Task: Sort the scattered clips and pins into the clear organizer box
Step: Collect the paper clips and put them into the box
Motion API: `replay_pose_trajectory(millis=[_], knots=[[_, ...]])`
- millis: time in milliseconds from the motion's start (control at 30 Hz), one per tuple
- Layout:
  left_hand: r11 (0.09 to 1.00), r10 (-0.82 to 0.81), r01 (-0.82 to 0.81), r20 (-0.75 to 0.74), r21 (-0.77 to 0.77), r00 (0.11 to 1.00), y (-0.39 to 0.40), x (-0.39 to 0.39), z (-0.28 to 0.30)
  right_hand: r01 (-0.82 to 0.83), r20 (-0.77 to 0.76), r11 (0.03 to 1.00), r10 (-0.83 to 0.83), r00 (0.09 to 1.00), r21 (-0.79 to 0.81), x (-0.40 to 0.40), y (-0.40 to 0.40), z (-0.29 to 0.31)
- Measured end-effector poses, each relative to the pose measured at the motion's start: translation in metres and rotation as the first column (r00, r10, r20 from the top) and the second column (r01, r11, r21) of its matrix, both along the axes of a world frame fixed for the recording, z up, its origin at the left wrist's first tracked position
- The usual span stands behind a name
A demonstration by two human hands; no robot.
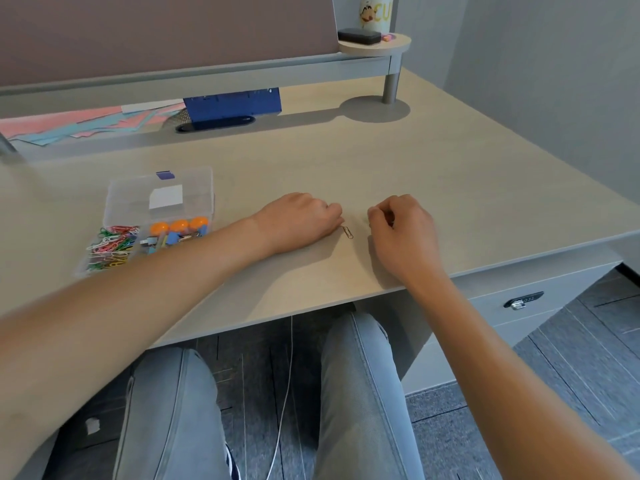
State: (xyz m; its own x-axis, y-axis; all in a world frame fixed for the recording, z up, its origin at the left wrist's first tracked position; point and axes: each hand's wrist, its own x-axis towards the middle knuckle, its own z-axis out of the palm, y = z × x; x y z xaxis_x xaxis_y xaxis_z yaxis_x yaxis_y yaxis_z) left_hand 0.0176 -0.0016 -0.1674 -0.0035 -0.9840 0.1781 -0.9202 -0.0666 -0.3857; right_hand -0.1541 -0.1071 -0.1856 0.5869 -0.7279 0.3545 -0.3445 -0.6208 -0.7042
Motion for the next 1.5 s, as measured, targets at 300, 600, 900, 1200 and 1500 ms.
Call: replay_pose_trajectory(millis=[300, 600, 900, 1200, 1500], knots=[[0.935, 0.058, -0.291, -0.722, -0.203, 0.689, 0.011, 0.01, 0.0, 0.013, -0.113, 0.982, -0.035, 0.993, -0.189, 0.003, 0.011, -0.001], [0.86, -0.403, -0.51, -0.58, 0.026, -0.708, 0.023, 0.01, 0.006, 0.045, -0.175, 0.976, -0.084, 0.981, -0.214, 0.015, 0.041, 0.0], [0.885, -0.417, -0.46, -0.317, 0.069, -0.852, 0.014, 0.017, 0.006, -0.144, -0.16, 0.986, 0.13, 0.979, -0.082, 0.031, 0.043, 0.007], [0.83, -0.426, -0.548, -0.516, 0.104, -0.743, 0.026, 0.016, 0.005, -0.06, -0.153, 0.993, 0.044, 0.987, -0.105, 0.022, 0.036, 0.007], [0.789, -0.238, -0.586, -0.789, 0.183, -0.566, 0.046, 0.012, 0.008, -0.136, -0.29, 0.99, 0.12, 0.949, -0.036, 0.014, 0.022, 0.025]])
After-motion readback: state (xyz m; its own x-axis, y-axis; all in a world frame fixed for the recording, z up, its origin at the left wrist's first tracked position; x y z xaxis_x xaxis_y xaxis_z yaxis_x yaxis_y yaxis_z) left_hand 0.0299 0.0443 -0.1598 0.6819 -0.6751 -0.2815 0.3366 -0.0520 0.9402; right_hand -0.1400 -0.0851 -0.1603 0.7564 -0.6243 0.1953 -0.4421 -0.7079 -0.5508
